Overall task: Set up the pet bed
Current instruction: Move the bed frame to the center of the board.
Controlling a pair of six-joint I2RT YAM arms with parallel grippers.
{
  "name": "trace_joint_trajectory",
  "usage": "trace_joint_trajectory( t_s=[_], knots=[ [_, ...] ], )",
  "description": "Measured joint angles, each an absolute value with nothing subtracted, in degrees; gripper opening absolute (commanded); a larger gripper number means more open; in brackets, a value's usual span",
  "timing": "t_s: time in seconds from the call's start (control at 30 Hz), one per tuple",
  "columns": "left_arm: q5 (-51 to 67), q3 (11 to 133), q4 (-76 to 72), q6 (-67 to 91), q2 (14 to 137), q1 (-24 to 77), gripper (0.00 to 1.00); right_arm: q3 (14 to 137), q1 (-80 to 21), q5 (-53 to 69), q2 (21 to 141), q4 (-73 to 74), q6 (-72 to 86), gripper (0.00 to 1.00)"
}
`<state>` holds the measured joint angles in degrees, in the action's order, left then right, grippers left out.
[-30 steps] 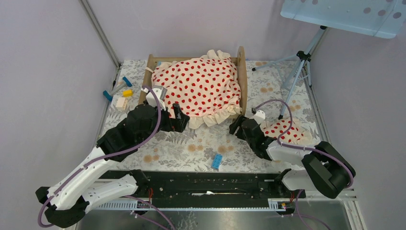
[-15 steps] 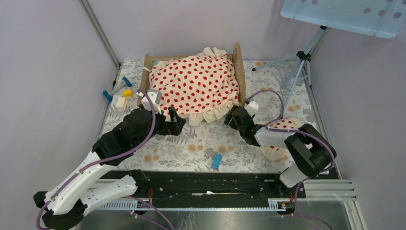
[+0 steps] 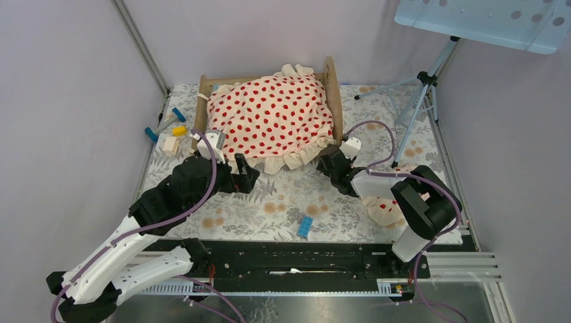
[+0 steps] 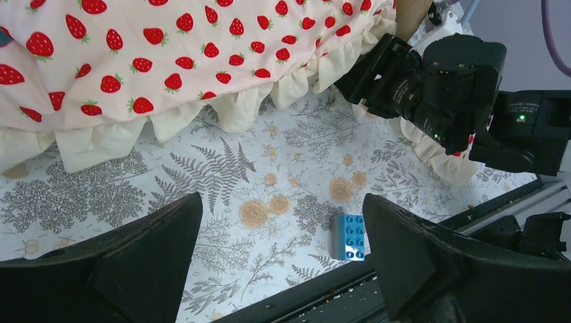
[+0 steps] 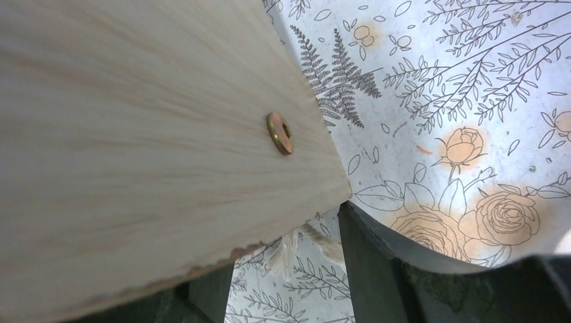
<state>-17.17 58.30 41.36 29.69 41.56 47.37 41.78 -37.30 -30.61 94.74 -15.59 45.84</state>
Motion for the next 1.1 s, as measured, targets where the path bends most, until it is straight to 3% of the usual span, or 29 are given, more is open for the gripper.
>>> trace_joint_trajectory(
  t_s=[0.13, 0.27, 0.43, 0.73, 1.1],
  knots=[
    [-17.2, 57.4, 41.8, 30.1, 40.6, 47.4, 0.97, 44.2, -38.1, -33.0, 96.6, -13.5, 47.4, 0.59],
    [-17.2, 56.7, 42.0, 30.4, 39.7, 47.4, 0.97, 43.3, -39.1, -33.3, 96.9, -12.7, 47.9, 0.66],
    [-17.1, 56.1, 42.2, 30.7, 39.2, 47.4, 0.98, 39.2, -40.4, -33.6, 95.7, -17.7, 47.2, 0.66],
    [-17.1, 55.3, 42.6, 31.6, 38.8, 47.4, 0.98, 38.1, -40.9, -34.1, 95.6, -18.6, 46.8, 0.44],
    [-17.1, 54.6, 43.0, 31.6, 38.2, 47.4, 0.98, 38.3, -40.9, -35.0, 96.6, -18.7, 48.8, 0.26]
  ],
)
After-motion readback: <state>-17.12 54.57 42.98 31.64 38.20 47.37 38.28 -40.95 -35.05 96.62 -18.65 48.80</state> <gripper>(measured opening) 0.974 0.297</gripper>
